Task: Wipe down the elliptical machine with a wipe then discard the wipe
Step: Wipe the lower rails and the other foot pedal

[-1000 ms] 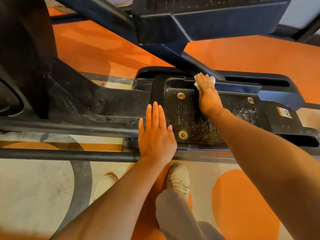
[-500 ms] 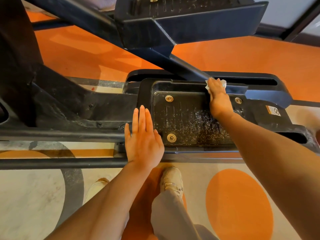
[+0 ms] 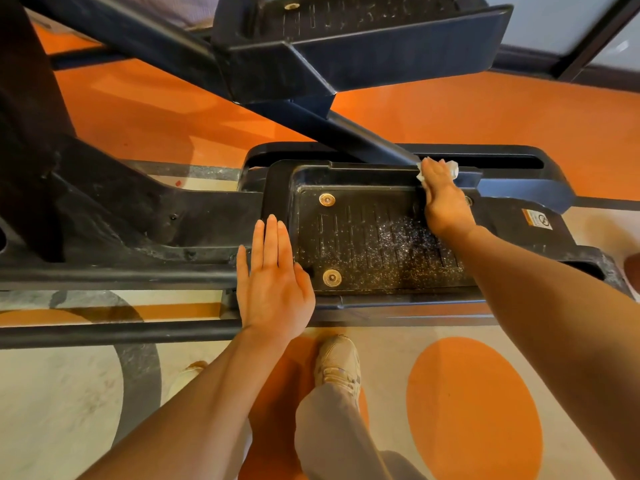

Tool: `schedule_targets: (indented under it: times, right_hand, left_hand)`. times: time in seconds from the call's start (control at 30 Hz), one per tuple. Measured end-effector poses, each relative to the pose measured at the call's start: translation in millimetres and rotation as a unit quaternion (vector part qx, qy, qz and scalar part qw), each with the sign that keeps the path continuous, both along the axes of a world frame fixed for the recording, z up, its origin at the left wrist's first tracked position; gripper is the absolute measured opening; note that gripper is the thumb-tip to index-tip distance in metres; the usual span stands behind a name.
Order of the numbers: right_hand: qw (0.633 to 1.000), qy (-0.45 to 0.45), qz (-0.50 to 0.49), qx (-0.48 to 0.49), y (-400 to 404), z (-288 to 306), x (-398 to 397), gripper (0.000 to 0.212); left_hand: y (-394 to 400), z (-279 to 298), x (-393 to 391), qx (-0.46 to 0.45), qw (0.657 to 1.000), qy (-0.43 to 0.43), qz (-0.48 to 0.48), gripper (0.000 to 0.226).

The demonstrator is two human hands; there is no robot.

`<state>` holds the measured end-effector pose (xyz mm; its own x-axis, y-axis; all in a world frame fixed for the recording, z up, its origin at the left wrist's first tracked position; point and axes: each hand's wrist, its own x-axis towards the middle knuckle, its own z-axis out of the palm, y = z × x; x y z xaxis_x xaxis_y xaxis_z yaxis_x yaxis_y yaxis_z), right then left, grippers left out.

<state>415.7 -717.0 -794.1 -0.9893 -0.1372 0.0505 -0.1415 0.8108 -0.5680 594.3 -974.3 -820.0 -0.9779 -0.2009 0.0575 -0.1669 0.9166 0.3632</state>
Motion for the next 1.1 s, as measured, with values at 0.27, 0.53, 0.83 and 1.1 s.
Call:
schedule_targets:
  times: [0.27, 0.53, 0.83, 1.1]
  right_hand:
    - [0.998, 0.001, -0.014, 0.062, 26.9, -1.7, -10.7, 0.04]
    - [0.997, 0.001, -0.043, 0.067, 45.3, 1.3, -11.2, 0.048]
    - [0.996, 0.004, -0.062, 0.064, 58.6, 8.0, -16.6, 0.047]
    - [0.998, 0.026, -0.04, -0.033, 52.2, -5.8, 16.6, 0.05]
  left_hand:
    - [-0.6, -3.0, -1.0, -0.015, 0.999, 0.029, -0.01, 0.068]
    - [-0.6, -4.6, -0.7, -0.002, 0.999, 0.05, -0.009, 0.066]
    - [-0.7, -4.1, -1.0, -0.006, 0.998, 0.063, -0.013, 0.066]
    - [-1.2, -7.9, -1.0, -0.003, 0.998, 0.065, -0.016, 0.067]
